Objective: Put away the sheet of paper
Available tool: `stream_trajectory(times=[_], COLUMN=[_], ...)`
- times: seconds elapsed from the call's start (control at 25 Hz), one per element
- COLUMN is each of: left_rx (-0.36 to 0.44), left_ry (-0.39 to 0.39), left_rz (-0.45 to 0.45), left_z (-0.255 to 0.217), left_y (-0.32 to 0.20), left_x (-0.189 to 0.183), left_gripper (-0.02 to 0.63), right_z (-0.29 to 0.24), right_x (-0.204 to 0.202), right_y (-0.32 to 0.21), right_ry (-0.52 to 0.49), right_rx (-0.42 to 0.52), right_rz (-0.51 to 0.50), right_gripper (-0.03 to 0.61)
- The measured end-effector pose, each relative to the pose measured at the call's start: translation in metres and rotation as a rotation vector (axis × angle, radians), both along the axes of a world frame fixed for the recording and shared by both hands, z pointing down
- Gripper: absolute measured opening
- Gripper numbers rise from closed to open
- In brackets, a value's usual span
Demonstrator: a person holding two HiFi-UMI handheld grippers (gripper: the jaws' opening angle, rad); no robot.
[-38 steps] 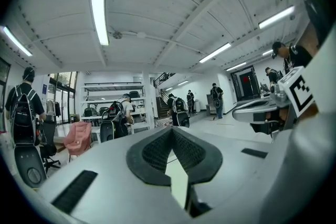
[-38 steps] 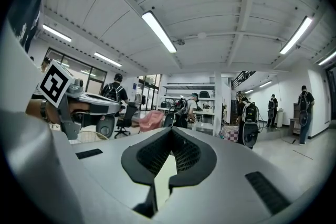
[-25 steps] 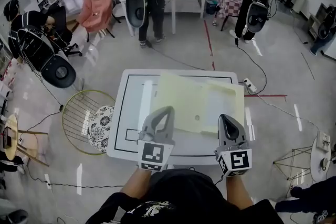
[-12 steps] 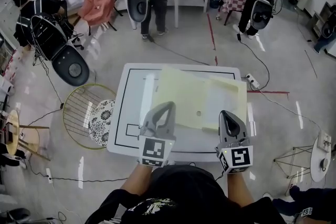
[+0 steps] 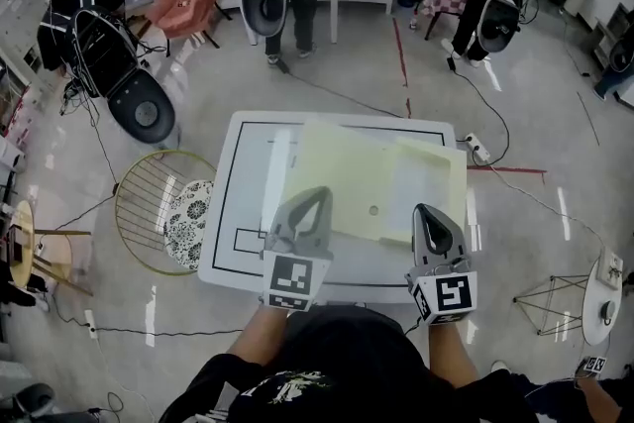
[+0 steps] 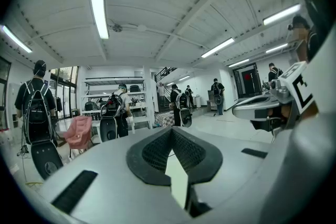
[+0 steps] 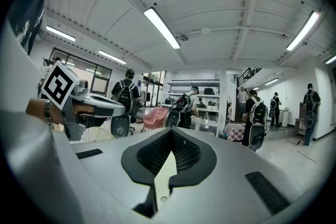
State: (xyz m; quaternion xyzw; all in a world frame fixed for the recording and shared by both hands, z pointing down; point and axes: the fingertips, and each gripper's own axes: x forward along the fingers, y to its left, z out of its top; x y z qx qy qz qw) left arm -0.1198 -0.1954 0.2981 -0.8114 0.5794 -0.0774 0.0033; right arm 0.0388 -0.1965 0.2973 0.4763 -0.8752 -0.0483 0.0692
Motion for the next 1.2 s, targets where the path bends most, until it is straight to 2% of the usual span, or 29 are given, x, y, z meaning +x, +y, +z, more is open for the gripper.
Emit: stream_trajectory(times=[0.76, 1.2], left_rx=[-0.119, -0.122], left_ry=[-0.055, -0.065], left_rz=[-0.046, -0.041], left_z=[0.030, 0.033], left_y=[0.003, 0.002], left_x=[0.029, 0.044], left_gripper=[0.000, 0.000], right_z=[0.030, 0.033], right_x=[0.012, 0.021], right_y=[-0.010, -0.009], right_ry=[-0.042, -0.041], right_rx=[-0.093, -0.092], right_rz=[-0.083, -0.097], right_gripper=[-0.002, -0.002])
